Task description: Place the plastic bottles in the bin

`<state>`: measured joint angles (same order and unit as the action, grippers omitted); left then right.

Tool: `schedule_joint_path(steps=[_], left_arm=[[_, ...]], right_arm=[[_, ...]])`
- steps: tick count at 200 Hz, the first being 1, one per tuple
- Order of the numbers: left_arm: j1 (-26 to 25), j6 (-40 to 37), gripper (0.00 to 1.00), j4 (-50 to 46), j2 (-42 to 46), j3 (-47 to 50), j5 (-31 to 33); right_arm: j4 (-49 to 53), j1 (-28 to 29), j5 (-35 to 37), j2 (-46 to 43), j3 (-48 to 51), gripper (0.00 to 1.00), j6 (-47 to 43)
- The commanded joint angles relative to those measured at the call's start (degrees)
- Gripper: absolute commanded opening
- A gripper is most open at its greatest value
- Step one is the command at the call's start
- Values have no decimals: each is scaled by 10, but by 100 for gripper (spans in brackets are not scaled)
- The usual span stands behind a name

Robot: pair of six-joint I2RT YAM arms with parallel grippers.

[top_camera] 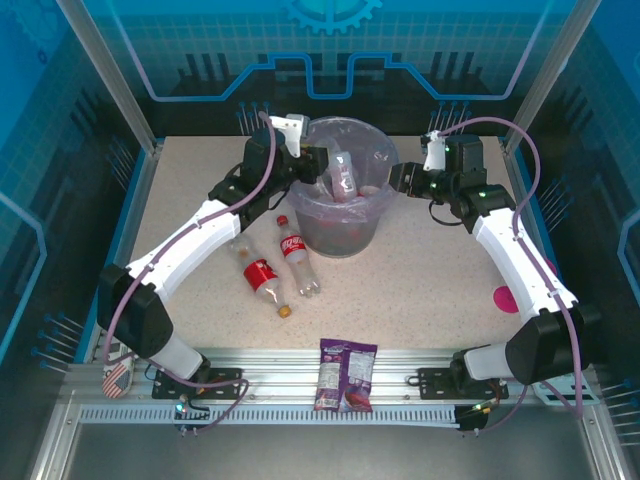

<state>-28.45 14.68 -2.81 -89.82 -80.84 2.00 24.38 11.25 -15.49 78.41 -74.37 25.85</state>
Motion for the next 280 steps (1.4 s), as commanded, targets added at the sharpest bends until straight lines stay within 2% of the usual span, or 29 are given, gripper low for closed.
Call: schedule_joint_path(steps=[1, 34, 78, 103, 142, 166, 201, 230, 257, 269, 280], left_arm=[[-4, 20, 35, -27, -17, 27, -1], [1, 18, 30, -34, -40, 22, 2], [23, 29, 32, -47, -58, 2, -5], [29, 17, 41, -55, -47, -25, -11], [30, -11, 62, -93, -42, -91, -26], [30, -23, 70, -106, -36, -124, -32], [30, -28, 88, -117, 2, -154, -31], [35, -23, 96, -140, 55, -150, 3], [46, -23, 99, -193, 111, -118, 60], [64, -7, 99, -227, 135, -86, 82], [90, 23, 99, -247, 156, -40, 77]], right_arm=[[8, 5, 1, 4, -15, 42, -10], [4, 5, -2, 4, -10, 42, -8], [8, 4, -1, 0, -15, 42, -11], [8, 5, -1, -4, -15, 42, -9], [2, 7, -4, -11, -8, 43, 0], [2, 11, -1, -16, -4, 43, 4], [1, 18, 6, -23, 3, 43, 10], [-3, 25, 15, -27, 10, 43, 14], [-9, 32, 19, -33, 18, 43, 19], [-10, 36, 20, -38, 22, 43, 21], [-12, 40, 24, -45, 26, 43, 22]])
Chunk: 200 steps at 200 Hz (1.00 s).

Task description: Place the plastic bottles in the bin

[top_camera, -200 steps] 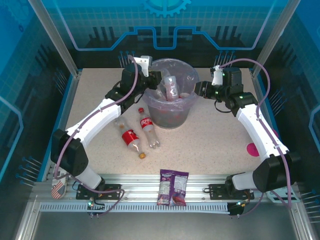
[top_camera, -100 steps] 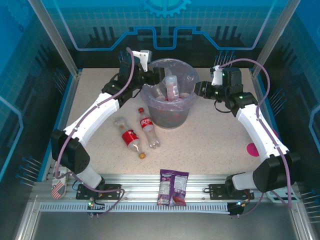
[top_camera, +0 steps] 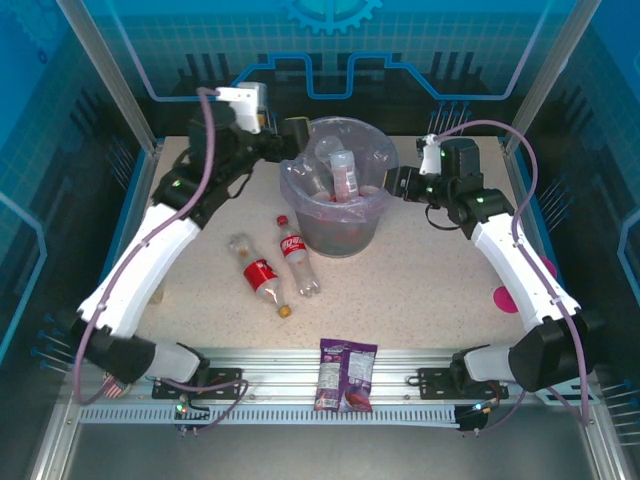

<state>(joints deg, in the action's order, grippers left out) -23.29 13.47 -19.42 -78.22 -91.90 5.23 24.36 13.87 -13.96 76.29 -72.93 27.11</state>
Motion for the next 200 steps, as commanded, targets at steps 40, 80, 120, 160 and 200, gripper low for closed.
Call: schedule_joint_path(steps=[40, 80, 120, 160, 200], left_arm=[[109, 138, 98, -109, 83, 254, 24], [114, 236, 96, -106, 67, 368, 25], [116, 288, 96, -58, 28, 437, 39], [116, 334, 96, -5, -15, 462, 30], [116, 372, 86, 40, -40, 496, 38]], right_arm=[[-13, 19, 13, -36, 23, 43, 13], [-16, 19, 20, -42, 30, 43, 11], [-10, 18, 28, -43, 32, 43, 4], [-9, 19, 28, -43, 35, 43, 1], [-12, 17, 25, -38, 39, 43, 2]])
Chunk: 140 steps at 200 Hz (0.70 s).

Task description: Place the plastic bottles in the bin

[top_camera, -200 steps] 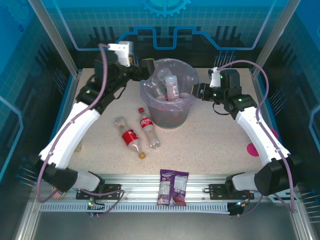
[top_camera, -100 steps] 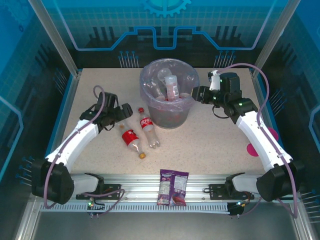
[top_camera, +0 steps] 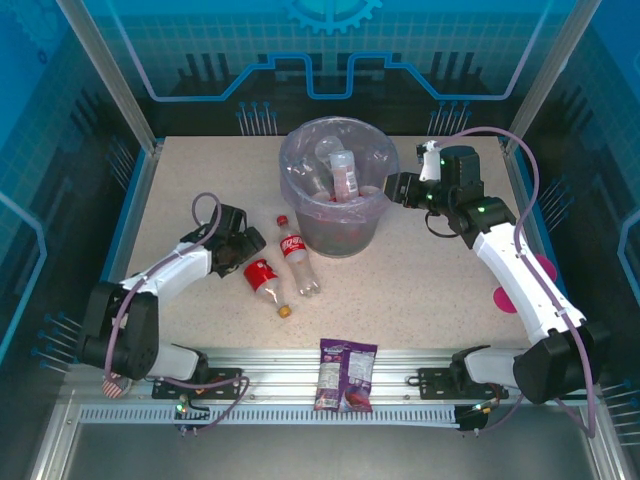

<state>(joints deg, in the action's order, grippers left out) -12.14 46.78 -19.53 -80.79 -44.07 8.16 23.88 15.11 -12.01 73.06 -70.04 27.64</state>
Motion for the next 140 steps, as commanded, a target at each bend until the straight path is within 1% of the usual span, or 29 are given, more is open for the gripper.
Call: schedule_joint_path(steps=[1, 61, 101, 117, 140], left_arm=[[5, 39, 85, 42, -14, 18, 9], [6, 56, 65, 68, -21, 34, 11], [15, 36, 60, 52, 8, 16, 19], [17, 17, 58, 32, 37, -5, 28], [21, -16, 55, -3, 90, -48, 51]], right_arm=[[-8, 5, 6, -5, 11, 43, -3], [-12, 5, 1, -1, 11, 43, 2], [-11, 5, -1, 6, 8, 43, 1], [-10, 5, -1, 7, 8, 43, 3], [-10, 9, -2, 7, 7, 40, 6]])
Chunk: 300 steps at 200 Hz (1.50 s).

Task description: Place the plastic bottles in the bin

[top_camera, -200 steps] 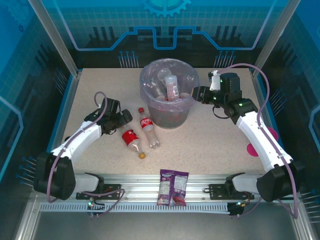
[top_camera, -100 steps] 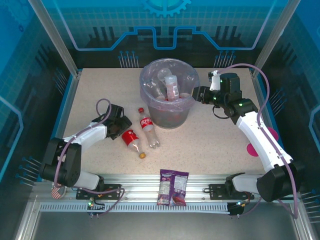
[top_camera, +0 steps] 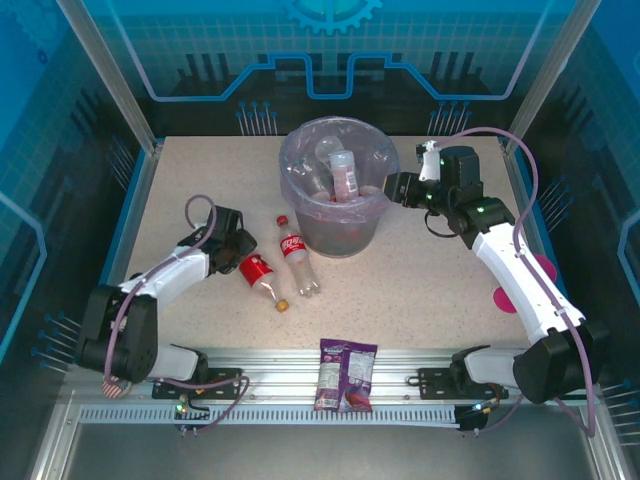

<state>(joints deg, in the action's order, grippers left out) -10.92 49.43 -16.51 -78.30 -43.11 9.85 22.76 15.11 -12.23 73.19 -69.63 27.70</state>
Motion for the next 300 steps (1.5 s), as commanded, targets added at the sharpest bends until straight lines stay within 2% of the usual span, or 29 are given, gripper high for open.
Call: schedule_joint_path(steps=[1, 69, 91, 108, 123, 137, 174, 209, 239, 300], left_arm=[[9, -44, 54, -35, 67, -59, 35], [15, -147, 40, -74, 176, -249, 63], [15, -154, 33, -41, 185, -309, 35], [15, -137, 28, 3, 179, -348, -17], [8, -122, 25, 55, 163, -374, -58], [-12, -123, 22, 112, 143, -393, -66], [-89, -224, 11, 261, 54, -434, -52], [-129, -279, 9, 284, -58, -514, -78], [-160, -347, 8, 265, -131, -577, -92], [-191, -372, 0, 262, -172, -547, -94]], right_arm=[[1, 8, -1, 5, 3, 40, 5], [1, 16, -2, 4, 5, 38, 8], [2, 18, 2, 0, 5, 37, 7], [2, 19, 3, 0, 4, 37, 8], [2, 21, 5, 0, 5, 36, 8], [2, 23, 6, 0, 4, 36, 8], [1, 28, 11, 4, -2, 37, 8], [4, 33, 18, 4, -2, 37, 5], [13, 33, 24, 0, -7, 37, 0], [22, 33, 28, 2, -17, 37, -10]])
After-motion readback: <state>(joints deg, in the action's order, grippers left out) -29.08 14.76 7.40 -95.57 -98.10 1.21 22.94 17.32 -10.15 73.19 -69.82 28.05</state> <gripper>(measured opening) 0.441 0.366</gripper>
